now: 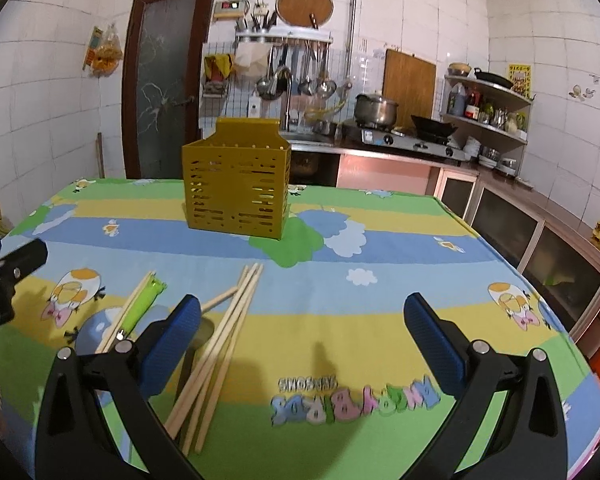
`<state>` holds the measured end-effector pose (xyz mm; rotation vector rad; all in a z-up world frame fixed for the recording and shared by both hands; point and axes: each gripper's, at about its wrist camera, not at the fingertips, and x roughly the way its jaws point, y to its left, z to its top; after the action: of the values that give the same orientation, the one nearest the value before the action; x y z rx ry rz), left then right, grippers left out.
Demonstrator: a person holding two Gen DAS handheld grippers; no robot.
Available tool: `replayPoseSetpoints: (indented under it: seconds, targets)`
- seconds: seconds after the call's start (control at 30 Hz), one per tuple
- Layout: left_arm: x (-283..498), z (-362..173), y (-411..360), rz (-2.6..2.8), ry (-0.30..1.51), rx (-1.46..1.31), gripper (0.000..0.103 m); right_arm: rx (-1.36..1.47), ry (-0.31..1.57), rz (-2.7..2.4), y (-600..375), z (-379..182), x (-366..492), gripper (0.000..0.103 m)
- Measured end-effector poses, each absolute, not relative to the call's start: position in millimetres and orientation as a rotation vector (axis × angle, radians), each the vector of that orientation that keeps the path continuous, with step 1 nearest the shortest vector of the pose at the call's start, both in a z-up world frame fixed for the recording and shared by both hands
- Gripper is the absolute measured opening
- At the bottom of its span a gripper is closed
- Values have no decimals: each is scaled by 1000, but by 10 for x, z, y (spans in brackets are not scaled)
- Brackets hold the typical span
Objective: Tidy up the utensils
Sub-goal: 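Move the right tool down toward the wooden chopsticks on the table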
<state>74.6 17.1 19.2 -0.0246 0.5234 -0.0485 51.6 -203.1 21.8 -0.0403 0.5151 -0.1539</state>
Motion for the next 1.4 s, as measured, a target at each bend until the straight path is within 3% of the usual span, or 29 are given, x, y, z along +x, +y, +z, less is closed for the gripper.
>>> replayPoseSetpoints:
  seconds: [0.2,0.37,0.7,1.4]
  targets:
    - [1201,63,57,-96,608,44,98,-40,634,-165,-2037,146,979,99]
    - [1597,-291,33,-128,785,18,98,31,772,-150,-2070,-214,1330,99]
    - [1849,-649,74,-133,940,-3,98,38,870,-163,-2135,-470,1515,99]
    - [1803,-647,132,-114,940,18,99,55,932,-259,-2458,-532,1413,99]
